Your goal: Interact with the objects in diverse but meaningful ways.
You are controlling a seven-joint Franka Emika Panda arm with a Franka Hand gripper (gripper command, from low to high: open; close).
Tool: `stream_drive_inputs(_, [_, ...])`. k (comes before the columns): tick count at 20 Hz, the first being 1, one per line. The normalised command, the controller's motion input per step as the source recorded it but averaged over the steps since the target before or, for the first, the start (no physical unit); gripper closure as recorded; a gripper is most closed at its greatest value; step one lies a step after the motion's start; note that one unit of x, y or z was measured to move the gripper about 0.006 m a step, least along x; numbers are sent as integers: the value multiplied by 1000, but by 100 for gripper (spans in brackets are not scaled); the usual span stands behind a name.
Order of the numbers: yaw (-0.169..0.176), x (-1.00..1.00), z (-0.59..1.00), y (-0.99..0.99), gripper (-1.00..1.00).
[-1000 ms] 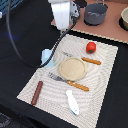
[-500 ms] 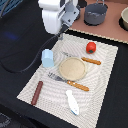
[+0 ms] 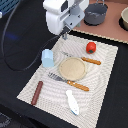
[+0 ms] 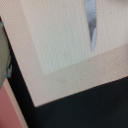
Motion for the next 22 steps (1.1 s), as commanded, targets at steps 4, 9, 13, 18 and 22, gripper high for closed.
stream_drive_inputs(4, [-149, 721, 102, 165, -100])
stream_drive_inputs(9, [-130, 714, 107, 147, -100])
stream_drive_inputs(13, [-125, 746, 141, 149, -100])
stream_drive_inputs(18, [-119, 777, 165, 162, -100])
stream_drive_inputs(22, [-92, 825, 88, 132, -100])
